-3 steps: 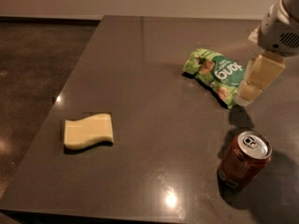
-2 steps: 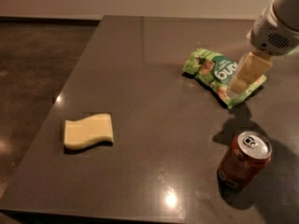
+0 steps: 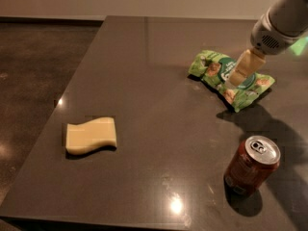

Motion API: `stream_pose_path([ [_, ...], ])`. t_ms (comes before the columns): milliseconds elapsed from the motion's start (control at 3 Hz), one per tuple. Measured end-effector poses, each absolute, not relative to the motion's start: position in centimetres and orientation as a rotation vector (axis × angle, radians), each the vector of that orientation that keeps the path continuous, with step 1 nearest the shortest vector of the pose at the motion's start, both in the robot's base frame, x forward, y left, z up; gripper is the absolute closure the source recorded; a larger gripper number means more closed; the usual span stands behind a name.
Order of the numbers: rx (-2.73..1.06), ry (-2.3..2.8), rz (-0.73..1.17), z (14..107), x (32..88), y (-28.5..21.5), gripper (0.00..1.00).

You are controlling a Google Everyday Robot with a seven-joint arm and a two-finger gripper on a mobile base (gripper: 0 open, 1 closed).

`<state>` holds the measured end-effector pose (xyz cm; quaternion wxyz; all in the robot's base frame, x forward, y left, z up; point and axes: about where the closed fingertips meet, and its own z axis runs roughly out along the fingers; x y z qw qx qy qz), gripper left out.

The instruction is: Move green rice chip bag near coke can

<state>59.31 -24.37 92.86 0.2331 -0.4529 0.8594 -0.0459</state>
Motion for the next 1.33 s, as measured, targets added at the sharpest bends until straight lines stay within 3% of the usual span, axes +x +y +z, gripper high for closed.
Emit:
stream_pose_path([
  [667, -1.188, 2.533, -0.065, 89.1, 63.2, -25.6, 0.0],
  [1333, -1.17, 2.636, -0.014, 86.2, 63.3, -26.4, 0.0],
])
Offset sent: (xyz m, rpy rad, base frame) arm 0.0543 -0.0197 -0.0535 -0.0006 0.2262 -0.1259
